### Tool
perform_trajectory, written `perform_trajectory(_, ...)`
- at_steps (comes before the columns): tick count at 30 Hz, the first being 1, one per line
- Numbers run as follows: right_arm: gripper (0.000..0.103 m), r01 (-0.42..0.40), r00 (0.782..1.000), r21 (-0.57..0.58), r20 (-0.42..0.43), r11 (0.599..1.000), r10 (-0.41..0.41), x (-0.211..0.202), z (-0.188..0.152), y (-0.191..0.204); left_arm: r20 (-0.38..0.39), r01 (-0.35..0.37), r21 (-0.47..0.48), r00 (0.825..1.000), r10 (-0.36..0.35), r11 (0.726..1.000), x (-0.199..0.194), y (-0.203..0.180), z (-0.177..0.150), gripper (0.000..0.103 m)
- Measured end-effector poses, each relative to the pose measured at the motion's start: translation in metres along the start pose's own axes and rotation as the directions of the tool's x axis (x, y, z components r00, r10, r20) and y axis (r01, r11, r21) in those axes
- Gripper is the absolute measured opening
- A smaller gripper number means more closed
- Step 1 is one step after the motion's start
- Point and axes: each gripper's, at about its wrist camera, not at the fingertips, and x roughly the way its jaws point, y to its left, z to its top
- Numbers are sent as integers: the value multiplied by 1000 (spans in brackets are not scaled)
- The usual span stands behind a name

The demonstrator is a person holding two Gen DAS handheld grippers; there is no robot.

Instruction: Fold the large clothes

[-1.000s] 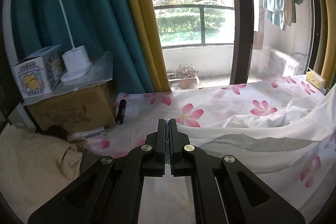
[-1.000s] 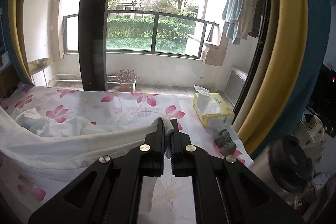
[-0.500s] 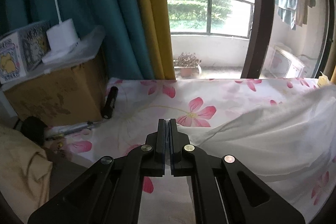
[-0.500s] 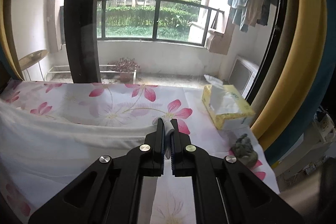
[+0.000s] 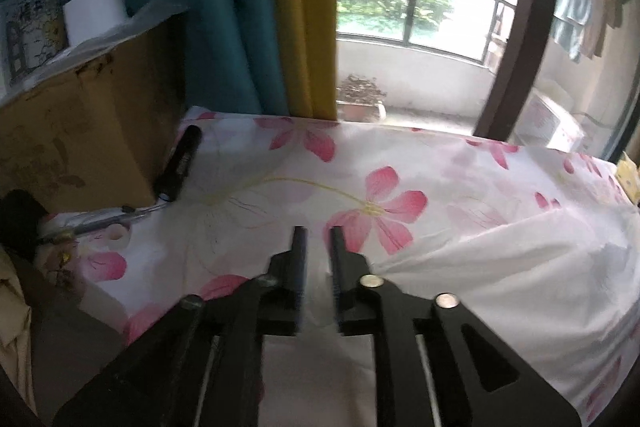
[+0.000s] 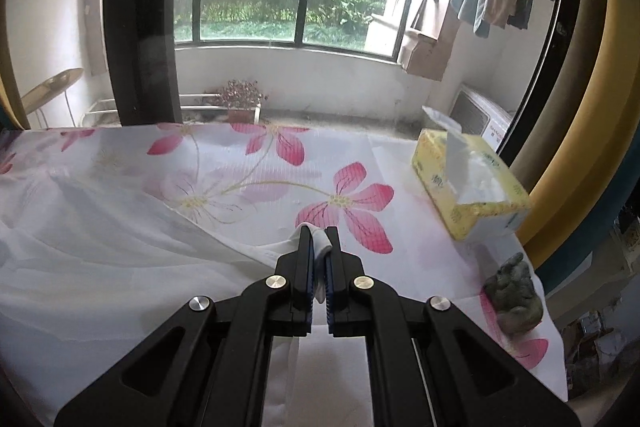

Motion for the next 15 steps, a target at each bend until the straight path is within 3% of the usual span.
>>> perform_trajectory(2,5,14,1000,1,-14,1000,-14,3,-1,-1,14,-8,-20,1000,8,1000,-4,4,1,46)
perform_trajectory(3,7,20,1000,1,-20,1000,-20,3,-1,-3,25,-6,-24,1000,7,1000,-7,5,1,48)
perform_trajectory(8,21,54,998,7,-25,999,-54,-5,-2,-8,63,47,18,997,-48,999,-27,-7,1,48)
perform_trajectory(12,52,72,997,12,7,997,-72,-21,1,-7,74,109,83,991,-115,991,-44,-31,-6,48)
perform_trajectory(15,53,13,999,10,53,1000,-13,-44,3,-2,61,163,122,983,-171,979,-53,-51,-15,48)
